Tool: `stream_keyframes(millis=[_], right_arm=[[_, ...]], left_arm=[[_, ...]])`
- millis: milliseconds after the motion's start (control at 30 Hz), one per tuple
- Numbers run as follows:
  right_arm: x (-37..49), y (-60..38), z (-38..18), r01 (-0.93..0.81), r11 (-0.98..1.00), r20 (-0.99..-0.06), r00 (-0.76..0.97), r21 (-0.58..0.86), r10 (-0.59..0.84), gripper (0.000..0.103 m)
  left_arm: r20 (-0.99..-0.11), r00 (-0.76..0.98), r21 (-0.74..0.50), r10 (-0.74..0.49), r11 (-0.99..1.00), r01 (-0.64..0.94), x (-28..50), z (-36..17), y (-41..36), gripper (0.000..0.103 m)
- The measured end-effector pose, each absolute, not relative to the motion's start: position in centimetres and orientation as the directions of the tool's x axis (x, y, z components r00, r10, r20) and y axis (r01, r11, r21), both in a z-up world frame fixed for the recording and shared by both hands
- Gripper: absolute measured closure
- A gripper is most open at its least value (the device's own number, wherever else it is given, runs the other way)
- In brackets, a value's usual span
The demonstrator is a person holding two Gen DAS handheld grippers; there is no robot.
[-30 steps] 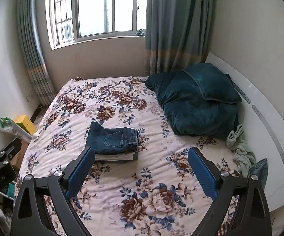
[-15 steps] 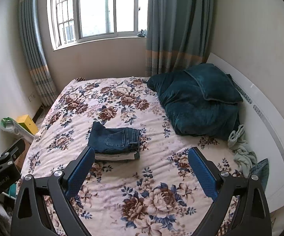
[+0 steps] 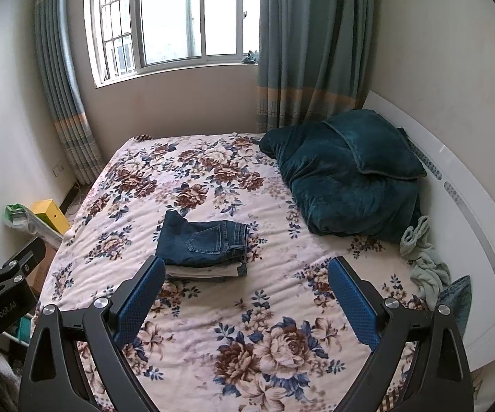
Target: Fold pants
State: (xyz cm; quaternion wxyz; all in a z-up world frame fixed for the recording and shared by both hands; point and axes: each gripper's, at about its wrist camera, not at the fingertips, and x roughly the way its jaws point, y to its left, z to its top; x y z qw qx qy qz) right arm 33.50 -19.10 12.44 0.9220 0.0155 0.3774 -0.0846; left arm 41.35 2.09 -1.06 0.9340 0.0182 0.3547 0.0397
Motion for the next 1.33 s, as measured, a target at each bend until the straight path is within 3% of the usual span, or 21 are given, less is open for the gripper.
stream_keyframes(millis=[1333], right_arm=[[33.2,-17.6,11.5,0.14,0.99,-0.709,0.694,-0.033,-0.122,0.005]], left_arm=[[-0.647,0.755,0.067,0.104,0.995,-0.08,39.6,-1.6,1.0,0.001]])
